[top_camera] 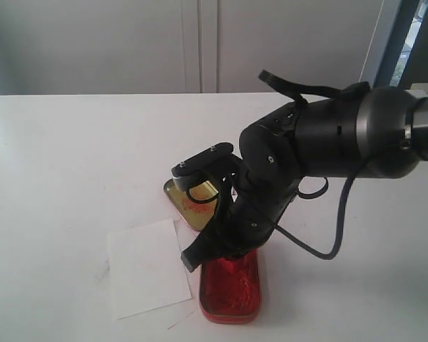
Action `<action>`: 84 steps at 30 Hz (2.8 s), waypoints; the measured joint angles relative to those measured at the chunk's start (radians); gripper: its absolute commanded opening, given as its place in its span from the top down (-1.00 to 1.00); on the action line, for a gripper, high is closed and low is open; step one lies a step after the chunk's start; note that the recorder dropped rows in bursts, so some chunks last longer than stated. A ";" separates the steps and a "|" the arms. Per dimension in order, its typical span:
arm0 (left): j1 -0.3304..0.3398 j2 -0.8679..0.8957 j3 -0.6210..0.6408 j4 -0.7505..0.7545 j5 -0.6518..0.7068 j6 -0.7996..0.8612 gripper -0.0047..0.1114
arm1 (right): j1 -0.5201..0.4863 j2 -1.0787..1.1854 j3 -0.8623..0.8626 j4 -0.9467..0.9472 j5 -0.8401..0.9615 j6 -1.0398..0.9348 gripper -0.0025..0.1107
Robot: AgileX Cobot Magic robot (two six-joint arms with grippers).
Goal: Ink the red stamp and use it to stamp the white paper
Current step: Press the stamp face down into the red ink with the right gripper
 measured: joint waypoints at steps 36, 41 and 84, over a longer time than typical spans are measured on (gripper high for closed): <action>0.000 0.000 0.000 0.000 0.000 0.000 0.92 | 0.004 -0.043 0.140 0.110 -0.065 0.026 0.96; 0.000 0.000 0.000 0.000 0.000 0.000 0.92 | 0.004 -0.043 0.140 0.114 -0.090 0.026 0.96; 0.000 0.000 0.000 0.000 0.000 0.000 0.92 | 0.004 0.005 0.152 0.137 -0.146 0.032 0.96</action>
